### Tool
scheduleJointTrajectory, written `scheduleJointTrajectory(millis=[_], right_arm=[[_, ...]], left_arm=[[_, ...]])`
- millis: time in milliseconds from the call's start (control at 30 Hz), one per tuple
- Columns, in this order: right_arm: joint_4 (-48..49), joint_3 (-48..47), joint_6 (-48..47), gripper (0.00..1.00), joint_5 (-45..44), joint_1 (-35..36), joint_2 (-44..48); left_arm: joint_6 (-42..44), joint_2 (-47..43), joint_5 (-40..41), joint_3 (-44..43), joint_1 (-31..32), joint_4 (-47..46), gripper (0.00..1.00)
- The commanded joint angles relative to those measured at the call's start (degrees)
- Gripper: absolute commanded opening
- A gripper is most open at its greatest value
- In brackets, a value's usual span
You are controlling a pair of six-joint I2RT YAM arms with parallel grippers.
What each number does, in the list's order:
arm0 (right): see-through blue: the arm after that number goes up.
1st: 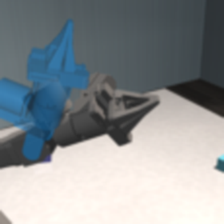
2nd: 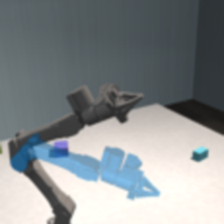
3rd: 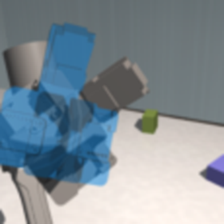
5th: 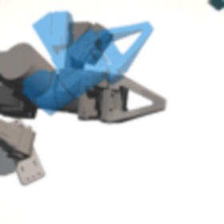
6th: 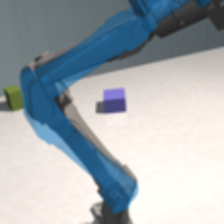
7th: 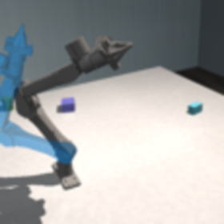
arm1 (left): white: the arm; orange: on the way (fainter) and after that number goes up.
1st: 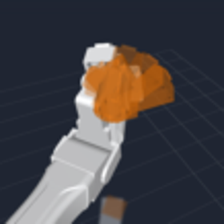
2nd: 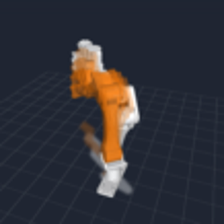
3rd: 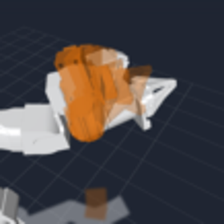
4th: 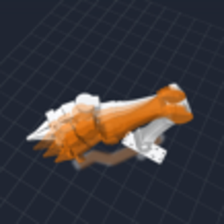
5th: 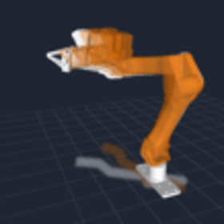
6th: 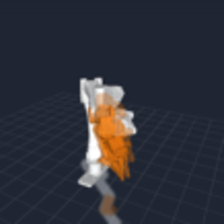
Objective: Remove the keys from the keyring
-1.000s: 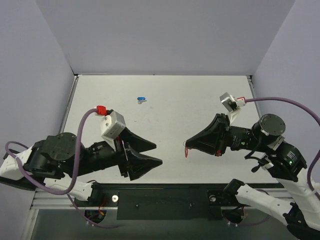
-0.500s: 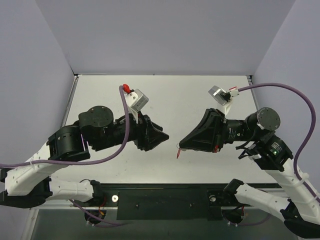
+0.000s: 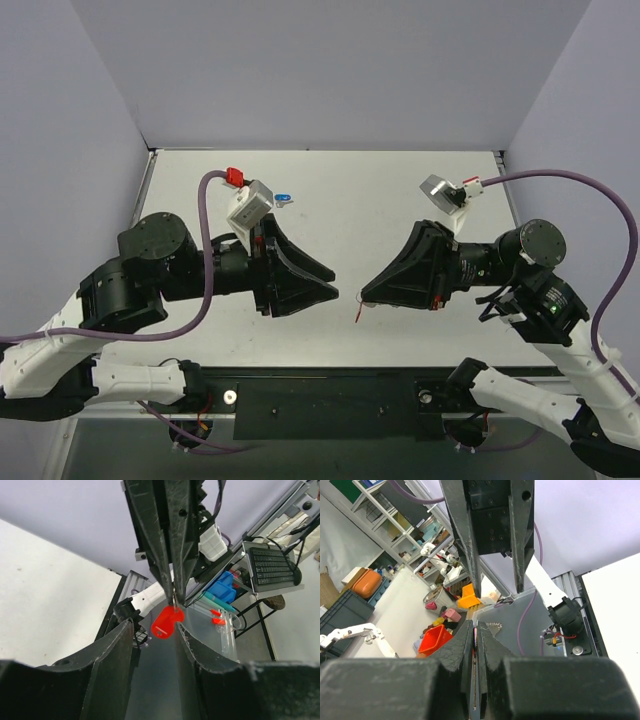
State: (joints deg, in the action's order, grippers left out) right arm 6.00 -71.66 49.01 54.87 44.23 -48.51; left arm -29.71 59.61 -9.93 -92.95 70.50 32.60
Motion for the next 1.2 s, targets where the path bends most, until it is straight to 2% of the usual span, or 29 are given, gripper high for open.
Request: scheduleJointTrajectory(millis=[0,133,533,1167], right_arm=[[1.3,-0.94,-2.16,0.0,-0.2,1.38,0.87],[-2.65,-2.17,-4.63,0.0,-1.17,2.09,0.96],[-5.47,-3.93,-7.09,0.0,-2.14,2.18,1.14],[-5.82,-5.16,-7.79,0.0,-3.37,2.35,0.52]], left_arm=[[-1.05,1.91,-3.6,-2.77,-0.27,-4.03,0.47],[-1.66,3.4,-3.95,-2.68,-0.27,-5.35,0.46],[-2.8,4.11,-5.88,-2.42,-0.27,-5.79,0.36],[-5.0,4.55,-7.99,-0.92,-0.27,-8.43,0.35]])
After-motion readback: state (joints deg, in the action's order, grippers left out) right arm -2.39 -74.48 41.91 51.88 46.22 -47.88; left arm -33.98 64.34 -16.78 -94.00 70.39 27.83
